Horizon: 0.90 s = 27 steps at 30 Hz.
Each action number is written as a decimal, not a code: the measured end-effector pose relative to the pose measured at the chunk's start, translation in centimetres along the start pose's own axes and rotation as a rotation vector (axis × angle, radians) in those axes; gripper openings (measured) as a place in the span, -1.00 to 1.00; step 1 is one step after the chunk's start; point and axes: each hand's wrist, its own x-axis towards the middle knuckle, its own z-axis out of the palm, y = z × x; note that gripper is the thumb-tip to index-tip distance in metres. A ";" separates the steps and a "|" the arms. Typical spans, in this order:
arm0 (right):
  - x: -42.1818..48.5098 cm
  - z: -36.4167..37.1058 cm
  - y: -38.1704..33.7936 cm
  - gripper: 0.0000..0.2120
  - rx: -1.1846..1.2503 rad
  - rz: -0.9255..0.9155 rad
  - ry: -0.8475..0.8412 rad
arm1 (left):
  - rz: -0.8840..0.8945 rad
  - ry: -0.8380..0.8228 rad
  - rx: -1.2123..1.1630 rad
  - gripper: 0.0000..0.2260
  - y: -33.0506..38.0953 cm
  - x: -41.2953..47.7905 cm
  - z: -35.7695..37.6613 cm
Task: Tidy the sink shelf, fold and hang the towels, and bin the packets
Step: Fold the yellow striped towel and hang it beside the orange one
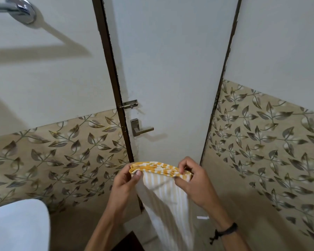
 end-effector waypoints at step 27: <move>1.2 0.8 3.0 -0.60 0.385 0.488 0.207 | -0.376 -0.250 0.122 -0.80 -1.5 -0.1 -0.7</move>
